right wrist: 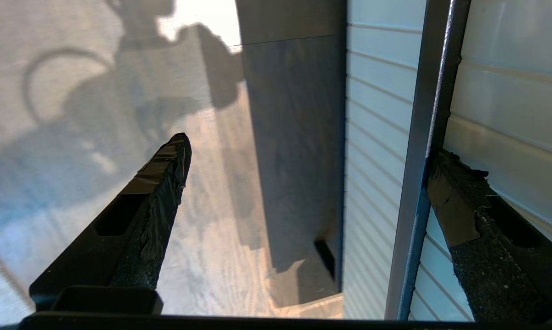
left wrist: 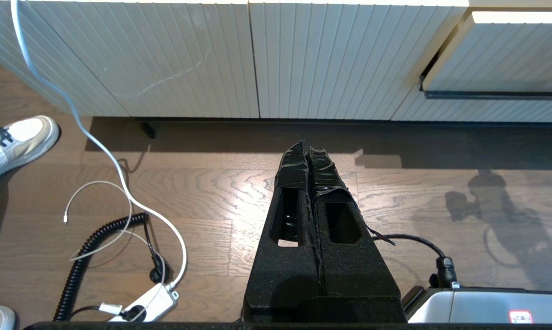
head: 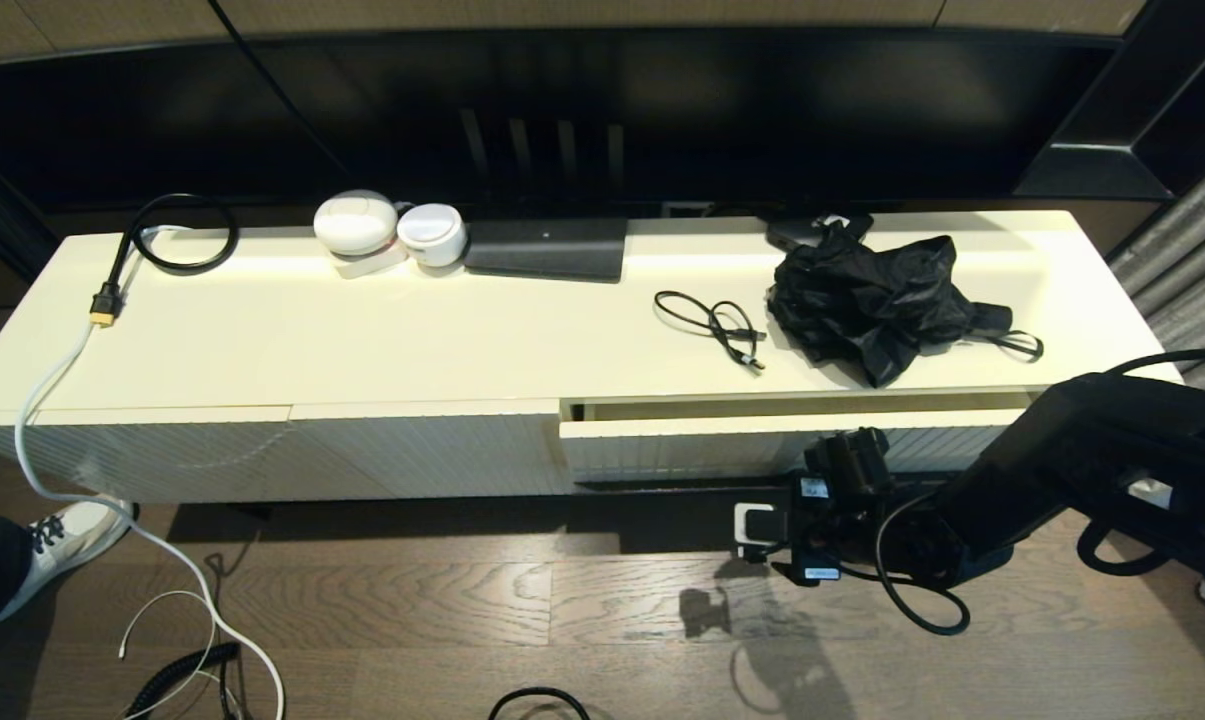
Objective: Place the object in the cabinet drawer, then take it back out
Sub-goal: Open the drawer
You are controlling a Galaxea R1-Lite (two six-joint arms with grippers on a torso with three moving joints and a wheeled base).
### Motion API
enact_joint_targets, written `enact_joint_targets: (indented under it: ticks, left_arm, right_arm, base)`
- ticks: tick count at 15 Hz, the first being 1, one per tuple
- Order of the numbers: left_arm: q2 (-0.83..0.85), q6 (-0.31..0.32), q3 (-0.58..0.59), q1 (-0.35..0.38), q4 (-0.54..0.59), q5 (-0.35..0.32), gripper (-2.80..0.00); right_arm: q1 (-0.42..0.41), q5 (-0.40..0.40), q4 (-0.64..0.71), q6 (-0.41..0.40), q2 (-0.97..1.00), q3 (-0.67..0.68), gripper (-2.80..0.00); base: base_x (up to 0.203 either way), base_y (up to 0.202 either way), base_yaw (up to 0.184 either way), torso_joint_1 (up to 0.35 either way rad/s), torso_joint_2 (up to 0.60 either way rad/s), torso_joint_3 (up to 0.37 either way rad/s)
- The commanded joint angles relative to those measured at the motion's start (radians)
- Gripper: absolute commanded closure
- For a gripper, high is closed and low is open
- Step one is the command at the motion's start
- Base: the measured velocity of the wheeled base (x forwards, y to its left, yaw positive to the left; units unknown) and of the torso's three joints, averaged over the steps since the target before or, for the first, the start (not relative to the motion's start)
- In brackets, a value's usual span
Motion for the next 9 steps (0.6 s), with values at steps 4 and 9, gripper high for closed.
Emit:
enact_joint_targets:
  ticks: [4, 9]
  left_arm:
    - [0.0, -0.001, 0.0, 0.0, -0.001, 0.001, 0.0]
    - [0.0, -0.001, 0.0, 0.0, -0.001, 0.001, 0.0]
  right_arm:
    - [0.002, -0.001, -0.012, -0.007, -0.027, 0.077, -2.8]
    - [0.003, -0.003, -0.055, 0.018, -0.078, 0.202, -2.8]
  base:
    - [0.0, 0.0, 0.0, 0.0, 0.0, 0.0]
    - [0.0, 0.0, 0.0, 0.0, 0.0, 0.0]
